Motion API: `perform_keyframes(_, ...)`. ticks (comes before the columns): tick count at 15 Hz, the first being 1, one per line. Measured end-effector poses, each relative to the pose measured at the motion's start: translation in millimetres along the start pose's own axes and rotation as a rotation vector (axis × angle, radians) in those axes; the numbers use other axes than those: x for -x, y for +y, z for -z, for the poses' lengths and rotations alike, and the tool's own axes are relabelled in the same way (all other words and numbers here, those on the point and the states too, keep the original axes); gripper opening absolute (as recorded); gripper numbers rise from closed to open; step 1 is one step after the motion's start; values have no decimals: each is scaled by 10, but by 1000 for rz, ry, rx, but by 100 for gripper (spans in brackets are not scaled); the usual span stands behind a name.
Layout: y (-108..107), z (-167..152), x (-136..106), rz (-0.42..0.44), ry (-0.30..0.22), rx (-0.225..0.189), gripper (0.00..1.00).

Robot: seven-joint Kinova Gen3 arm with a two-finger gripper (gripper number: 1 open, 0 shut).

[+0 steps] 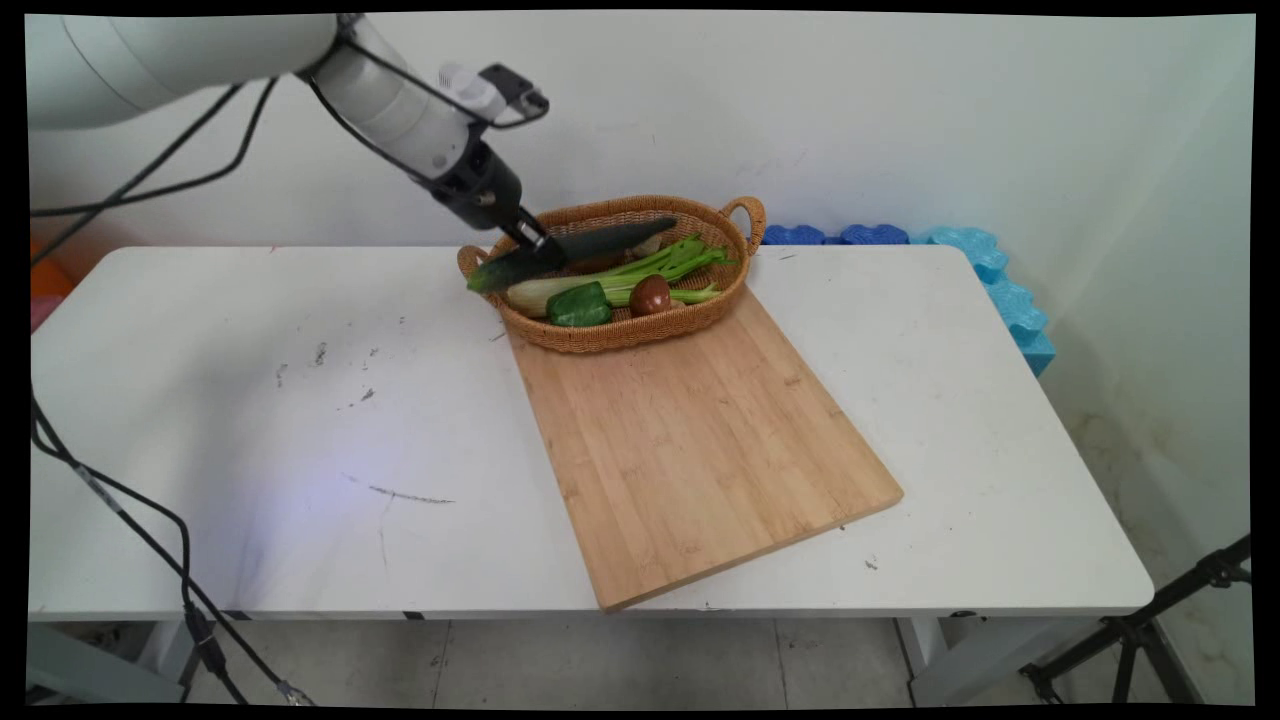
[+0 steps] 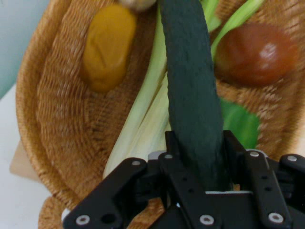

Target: Place the picked object on the cutting board

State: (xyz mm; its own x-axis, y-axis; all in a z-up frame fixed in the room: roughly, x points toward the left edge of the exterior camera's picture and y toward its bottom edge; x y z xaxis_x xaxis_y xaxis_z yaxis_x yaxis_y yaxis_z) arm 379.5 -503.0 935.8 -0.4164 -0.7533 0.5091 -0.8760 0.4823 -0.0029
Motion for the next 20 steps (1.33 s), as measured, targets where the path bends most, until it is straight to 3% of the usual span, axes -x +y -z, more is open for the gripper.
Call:
perform_keyframes(7,334,711,-349,-48,104,91,0)
perform_keyframes(11,573,965,-403,-80,144,150,0)
perform_keyframes(15,876,1056,-309,-148,166,200,0)
perform_keyframes(20,1308,878,-11,-208,142,217,0)
